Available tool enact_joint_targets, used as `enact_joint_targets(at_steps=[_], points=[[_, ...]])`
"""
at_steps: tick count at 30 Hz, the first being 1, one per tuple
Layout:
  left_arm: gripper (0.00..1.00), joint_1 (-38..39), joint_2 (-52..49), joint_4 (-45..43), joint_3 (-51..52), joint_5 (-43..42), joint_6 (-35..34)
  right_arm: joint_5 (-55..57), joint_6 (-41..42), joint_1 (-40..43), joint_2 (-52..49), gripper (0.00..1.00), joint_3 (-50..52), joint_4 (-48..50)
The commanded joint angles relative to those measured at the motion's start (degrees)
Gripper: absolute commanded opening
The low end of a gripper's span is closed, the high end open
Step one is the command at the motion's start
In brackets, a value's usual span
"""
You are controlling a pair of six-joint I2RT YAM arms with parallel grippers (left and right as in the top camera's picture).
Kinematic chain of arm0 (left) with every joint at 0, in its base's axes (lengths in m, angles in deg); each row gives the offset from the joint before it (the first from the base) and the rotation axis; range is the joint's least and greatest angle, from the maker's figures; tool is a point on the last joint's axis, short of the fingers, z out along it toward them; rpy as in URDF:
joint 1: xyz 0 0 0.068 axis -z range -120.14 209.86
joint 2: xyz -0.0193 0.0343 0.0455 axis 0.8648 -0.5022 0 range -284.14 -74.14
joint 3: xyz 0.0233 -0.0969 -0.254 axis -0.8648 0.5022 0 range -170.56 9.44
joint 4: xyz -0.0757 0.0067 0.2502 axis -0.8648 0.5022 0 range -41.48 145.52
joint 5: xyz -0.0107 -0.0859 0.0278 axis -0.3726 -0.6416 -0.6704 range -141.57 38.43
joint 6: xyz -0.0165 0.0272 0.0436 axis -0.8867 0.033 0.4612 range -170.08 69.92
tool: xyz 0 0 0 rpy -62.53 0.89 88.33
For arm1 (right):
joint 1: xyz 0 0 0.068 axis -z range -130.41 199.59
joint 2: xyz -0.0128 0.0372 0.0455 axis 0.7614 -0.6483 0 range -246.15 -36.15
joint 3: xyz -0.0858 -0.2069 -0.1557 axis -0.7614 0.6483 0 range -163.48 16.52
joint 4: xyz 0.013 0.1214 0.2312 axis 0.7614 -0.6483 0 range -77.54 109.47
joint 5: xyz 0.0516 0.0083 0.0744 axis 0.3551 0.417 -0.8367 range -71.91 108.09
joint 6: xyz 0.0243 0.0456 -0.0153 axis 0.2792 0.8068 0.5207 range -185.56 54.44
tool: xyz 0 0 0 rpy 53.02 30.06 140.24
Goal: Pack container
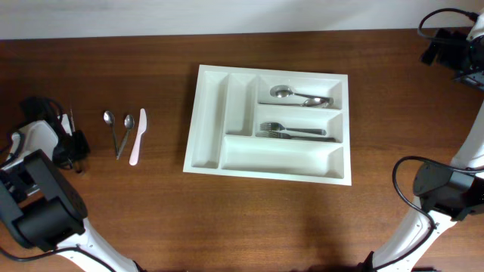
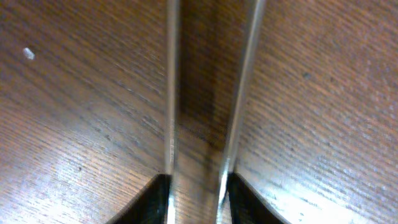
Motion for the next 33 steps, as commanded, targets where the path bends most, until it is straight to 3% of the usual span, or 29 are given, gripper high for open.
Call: enact_joint_targets(at_steps=[1, 9, 18, 23, 33], points=[[0.17, 0.2, -4.2, 0.6, 0.7, -0.8, 0.5, -0.5, 0.4, 0.0, -0.4, 0.99, 0.5, -0.2], [0.03, 0.2, -2.2, 9.2, -7.3, 1.1, 3.1, -0.6, 0.4, 0.0, -0.4, 0.99, 0.5, -0.2], [0.02, 7.6, 3.5, 24.8, -30.4, -2.2, 6.9, -0.6, 0.4, 0.0, -0.4, 0.99, 0.5, -0.2], [0.02, 18.3, 6.6, 27.2, -36.3, -4.5, 12.2, -0.6, 0.4, 0.0, -0.4, 0.99, 0.5, 0.0], [0.02, 44.7, 4.5, 27.4, -37.2, -7.5, 33.4, -0.5, 0.4, 0.0, -0.4, 0.99, 0.5, 0.6]])
